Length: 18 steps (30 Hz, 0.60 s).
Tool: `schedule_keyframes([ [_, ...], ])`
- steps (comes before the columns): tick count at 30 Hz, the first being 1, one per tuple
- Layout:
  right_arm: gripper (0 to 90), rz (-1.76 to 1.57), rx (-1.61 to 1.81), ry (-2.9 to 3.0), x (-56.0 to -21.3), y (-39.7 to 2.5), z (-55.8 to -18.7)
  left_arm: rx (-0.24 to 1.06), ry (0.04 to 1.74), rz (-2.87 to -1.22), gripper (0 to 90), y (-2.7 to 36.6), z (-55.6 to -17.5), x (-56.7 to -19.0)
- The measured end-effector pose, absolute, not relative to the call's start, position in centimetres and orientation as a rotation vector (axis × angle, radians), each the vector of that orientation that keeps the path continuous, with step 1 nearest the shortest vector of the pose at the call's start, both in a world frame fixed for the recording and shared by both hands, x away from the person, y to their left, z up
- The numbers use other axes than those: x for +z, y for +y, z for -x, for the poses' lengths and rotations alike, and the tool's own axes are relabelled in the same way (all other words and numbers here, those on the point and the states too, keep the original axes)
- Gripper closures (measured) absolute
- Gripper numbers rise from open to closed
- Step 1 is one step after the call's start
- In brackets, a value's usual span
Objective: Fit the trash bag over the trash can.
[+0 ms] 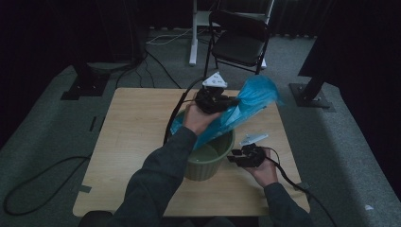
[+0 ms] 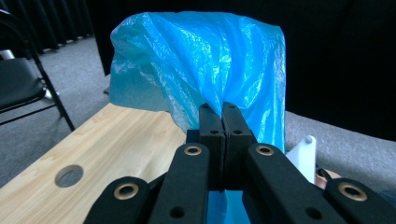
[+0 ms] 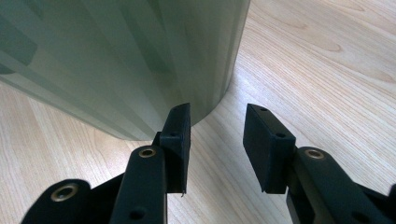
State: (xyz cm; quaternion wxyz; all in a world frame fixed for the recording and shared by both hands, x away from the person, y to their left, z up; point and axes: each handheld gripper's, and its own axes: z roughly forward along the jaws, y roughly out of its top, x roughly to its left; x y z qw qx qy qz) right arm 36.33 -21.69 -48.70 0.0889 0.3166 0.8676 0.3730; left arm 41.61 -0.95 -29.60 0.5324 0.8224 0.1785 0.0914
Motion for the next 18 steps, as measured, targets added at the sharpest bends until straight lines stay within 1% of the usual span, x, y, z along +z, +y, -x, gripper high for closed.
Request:
schedule_keyframes([
  [8,61.1,-0.956,1.115,2.571,-48.6,-22.1,-36.3,0.226,0.4,-1.997,89.1,-0.9,-41.0,-29.7],
  [18,61.9,-0.977,1.119,2.557,-48.4,-22.5,-36.1,0.211,0.398,-2.011,89.0,1.7,-40.6,-30.0],
])
